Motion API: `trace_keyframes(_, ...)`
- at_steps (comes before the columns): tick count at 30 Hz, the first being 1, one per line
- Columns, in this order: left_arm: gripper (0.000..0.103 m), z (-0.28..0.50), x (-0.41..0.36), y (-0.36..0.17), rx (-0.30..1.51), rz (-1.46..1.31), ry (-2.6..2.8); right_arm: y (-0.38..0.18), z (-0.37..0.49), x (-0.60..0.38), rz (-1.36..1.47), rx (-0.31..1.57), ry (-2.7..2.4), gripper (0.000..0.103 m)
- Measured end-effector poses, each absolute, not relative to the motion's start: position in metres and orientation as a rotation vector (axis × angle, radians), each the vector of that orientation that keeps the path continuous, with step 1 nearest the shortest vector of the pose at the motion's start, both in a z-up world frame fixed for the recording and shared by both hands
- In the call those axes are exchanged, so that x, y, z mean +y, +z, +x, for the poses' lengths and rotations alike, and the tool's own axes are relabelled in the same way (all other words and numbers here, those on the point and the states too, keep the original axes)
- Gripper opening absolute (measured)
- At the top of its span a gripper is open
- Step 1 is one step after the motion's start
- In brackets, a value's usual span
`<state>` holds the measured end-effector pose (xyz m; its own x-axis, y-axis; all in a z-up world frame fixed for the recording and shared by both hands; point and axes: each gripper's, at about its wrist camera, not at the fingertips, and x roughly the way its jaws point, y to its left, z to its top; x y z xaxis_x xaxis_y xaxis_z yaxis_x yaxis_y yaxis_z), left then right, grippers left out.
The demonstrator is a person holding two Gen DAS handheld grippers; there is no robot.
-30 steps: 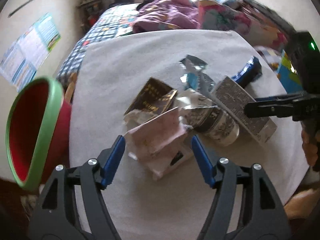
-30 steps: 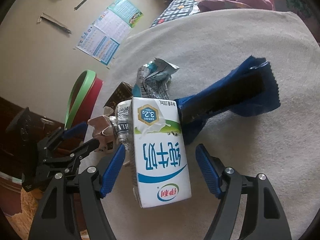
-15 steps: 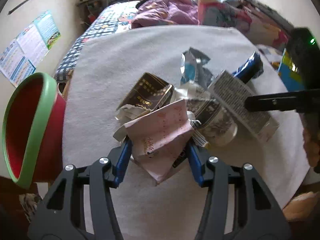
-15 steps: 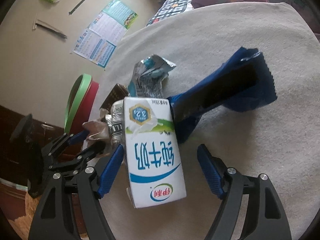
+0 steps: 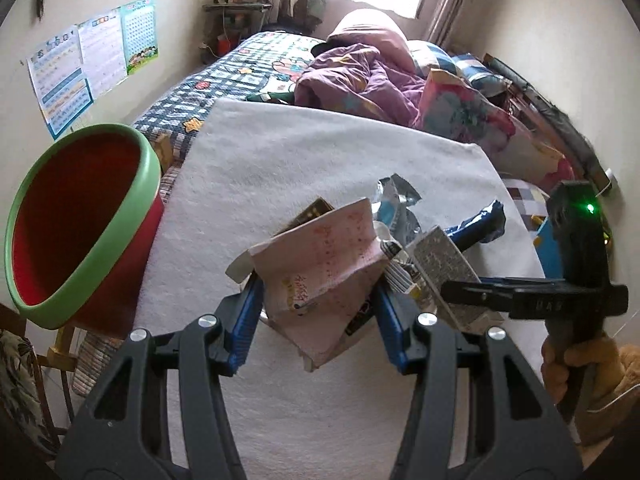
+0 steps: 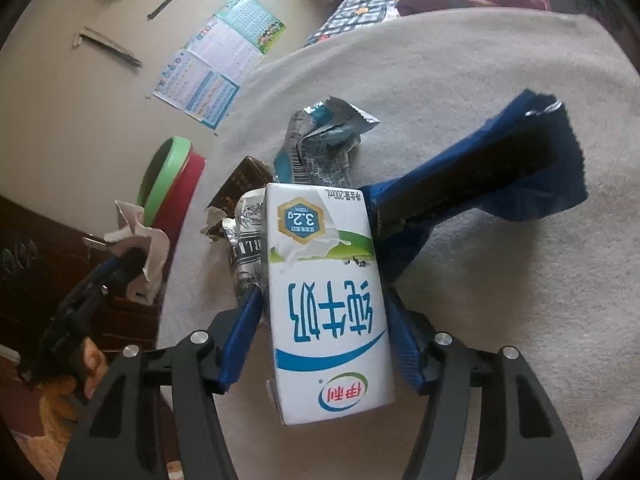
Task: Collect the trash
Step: 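Lift the pink paper with the left tool while the right tool lifts the milk carton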
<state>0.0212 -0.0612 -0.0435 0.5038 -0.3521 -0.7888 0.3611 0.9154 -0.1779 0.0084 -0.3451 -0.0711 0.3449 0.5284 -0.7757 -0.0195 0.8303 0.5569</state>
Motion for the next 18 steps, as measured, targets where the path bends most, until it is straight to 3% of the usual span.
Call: trace_keyframes(18,0.051,0.023,-0.025,-0.034,0.913,-0.113,-0.361,0.004,0.011,-0.331,0.568,0.967,0.439,0.059)
